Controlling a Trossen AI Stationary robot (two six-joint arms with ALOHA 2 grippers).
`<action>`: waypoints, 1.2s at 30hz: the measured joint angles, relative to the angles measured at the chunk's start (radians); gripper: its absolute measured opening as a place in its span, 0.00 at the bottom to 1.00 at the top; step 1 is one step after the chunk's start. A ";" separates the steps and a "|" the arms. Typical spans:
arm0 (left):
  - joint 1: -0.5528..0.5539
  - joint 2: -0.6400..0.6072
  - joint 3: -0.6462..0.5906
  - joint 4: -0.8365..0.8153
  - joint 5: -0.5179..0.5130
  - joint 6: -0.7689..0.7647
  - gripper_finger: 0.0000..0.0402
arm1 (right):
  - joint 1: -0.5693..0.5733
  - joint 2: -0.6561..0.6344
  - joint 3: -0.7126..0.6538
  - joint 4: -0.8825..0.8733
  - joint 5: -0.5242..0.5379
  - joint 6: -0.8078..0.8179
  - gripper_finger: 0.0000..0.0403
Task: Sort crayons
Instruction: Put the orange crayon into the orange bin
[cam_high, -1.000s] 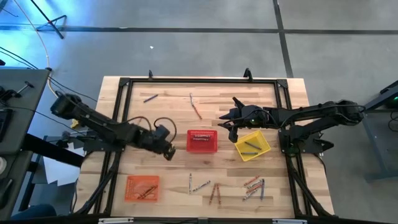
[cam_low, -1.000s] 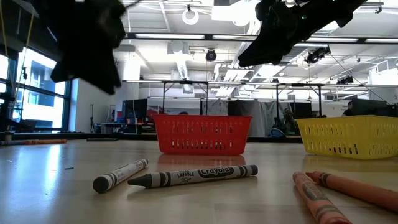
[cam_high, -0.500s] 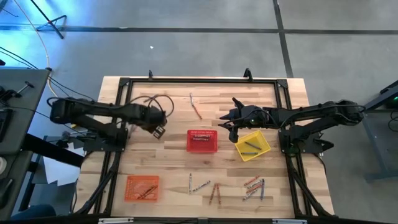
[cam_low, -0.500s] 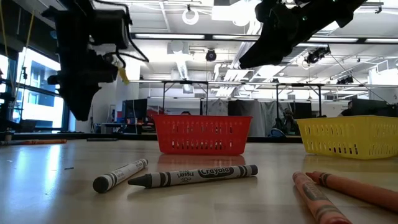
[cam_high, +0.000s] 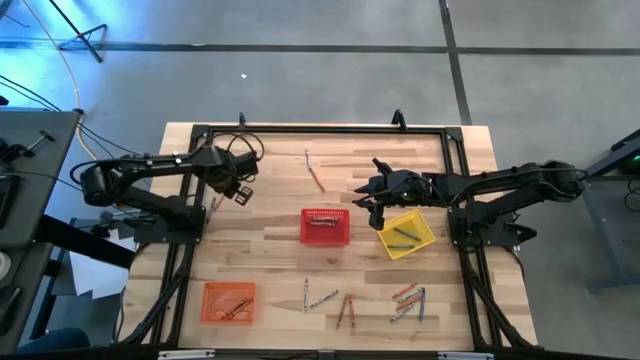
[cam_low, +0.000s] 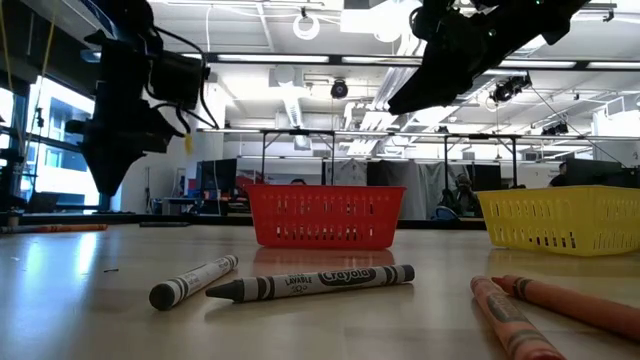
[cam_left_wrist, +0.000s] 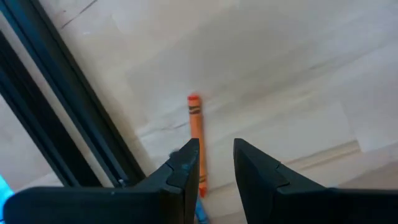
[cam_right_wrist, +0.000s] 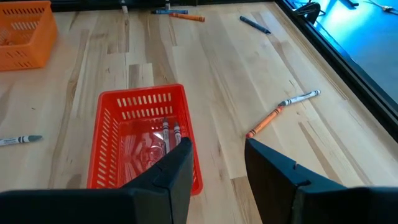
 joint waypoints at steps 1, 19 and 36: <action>0.017 0.000 0.000 0.001 0.000 0.012 0.22 | 0.000 0.000 0.000 0.000 0.000 0.000 0.35; 0.164 0.000 -0.118 0.106 0.082 0.072 0.22 | 0.000 0.000 0.000 0.001 0.000 0.000 0.35; 0.207 0.101 -0.118 0.134 0.131 0.054 0.22 | 0.000 0.000 0.000 0.001 0.000 0.000 0.35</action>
